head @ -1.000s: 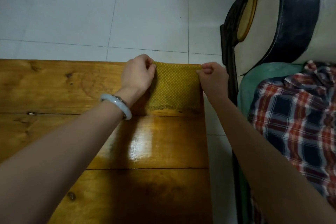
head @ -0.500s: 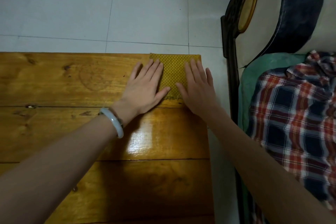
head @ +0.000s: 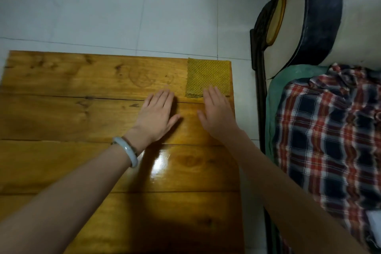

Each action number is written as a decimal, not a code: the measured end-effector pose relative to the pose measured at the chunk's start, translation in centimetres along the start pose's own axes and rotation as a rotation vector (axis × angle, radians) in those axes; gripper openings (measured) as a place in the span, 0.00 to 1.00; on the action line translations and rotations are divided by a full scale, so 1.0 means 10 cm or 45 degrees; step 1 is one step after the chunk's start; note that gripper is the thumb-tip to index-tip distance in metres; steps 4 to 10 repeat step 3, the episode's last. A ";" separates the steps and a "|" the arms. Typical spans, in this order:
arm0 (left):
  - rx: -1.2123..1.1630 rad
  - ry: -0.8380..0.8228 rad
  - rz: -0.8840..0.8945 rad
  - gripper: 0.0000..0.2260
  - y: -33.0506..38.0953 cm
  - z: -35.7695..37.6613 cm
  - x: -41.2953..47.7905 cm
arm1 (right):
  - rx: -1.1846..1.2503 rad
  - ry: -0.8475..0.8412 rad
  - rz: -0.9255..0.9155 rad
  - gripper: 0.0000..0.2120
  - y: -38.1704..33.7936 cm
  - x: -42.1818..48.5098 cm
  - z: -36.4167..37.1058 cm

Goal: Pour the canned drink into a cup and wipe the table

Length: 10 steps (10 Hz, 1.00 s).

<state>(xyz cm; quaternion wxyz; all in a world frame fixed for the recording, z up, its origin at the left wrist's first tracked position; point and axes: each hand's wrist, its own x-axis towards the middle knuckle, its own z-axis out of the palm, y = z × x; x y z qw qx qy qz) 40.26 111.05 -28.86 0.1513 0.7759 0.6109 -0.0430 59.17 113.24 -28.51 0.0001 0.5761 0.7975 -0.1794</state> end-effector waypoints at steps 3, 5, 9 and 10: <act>0.103 -0.111 -0.051 0.30 -0.08 -1.01 -1.73 | 0.057 -0.365 0.061 0.26 -1.30 -1.30 -0.74; 0.103 -0.111 -0.051 0.30 -0.08 -1.01 -1.73 | 0.057 -0.365 0.061 0.26 -1.30 -1.30 -0.74; 0.103 -0.111 -0.051 0.30 -0.08 -1.01 -1.73 | 0.057 -0.365 0.061 0.26 -1.30 -1.30 -0.74; 0.103 -0.111 -0.051 0.30 -0.08 -1.01 -1.73 | 0.057 -0.365 0.061 0.26 -1.30 -1.30 -0.74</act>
